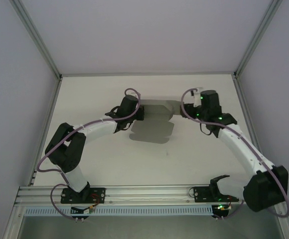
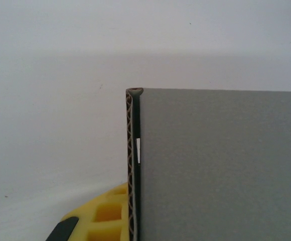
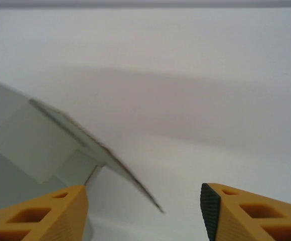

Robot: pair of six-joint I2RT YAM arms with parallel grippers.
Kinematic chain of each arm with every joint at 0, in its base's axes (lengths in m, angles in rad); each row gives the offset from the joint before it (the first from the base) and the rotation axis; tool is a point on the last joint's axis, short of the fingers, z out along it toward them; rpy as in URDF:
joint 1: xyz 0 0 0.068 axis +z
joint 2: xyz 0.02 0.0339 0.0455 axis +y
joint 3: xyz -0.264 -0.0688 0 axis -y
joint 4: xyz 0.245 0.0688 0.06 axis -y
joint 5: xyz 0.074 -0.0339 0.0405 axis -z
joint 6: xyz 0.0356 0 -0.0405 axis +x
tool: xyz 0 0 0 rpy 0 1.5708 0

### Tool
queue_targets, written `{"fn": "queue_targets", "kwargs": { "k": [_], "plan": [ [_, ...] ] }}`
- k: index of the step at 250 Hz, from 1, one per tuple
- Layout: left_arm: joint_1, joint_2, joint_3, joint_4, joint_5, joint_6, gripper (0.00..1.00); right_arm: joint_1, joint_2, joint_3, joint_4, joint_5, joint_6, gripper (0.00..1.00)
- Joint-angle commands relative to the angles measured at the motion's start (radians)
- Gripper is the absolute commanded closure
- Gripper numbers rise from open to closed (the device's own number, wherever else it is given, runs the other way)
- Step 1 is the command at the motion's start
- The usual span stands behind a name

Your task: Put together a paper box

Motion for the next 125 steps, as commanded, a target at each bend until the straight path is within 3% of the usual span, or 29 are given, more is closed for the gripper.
{"fn": "queue_targets", "kwargs": {
  "k": [1,47,125],
  "plan": [
    [-0.001,-0.018,0.010,-0.009,0.022,0.036,1.00,-0.080,-0.033,-0.015,-0.001,-0.003,0.053,0.34],
    [0.000,-0.024,0.010,-0.004,0.036,0.036,1.00,-0.159,0.074,0.040,-0.046,-0.099,0.028,0.32],
    [0.000,-0.020,0.020,0.006,0.025,0.021,1.00,-0.147,0.194,0.033,-0.018,-0.628,-0.032,0.29]
  ]
}}
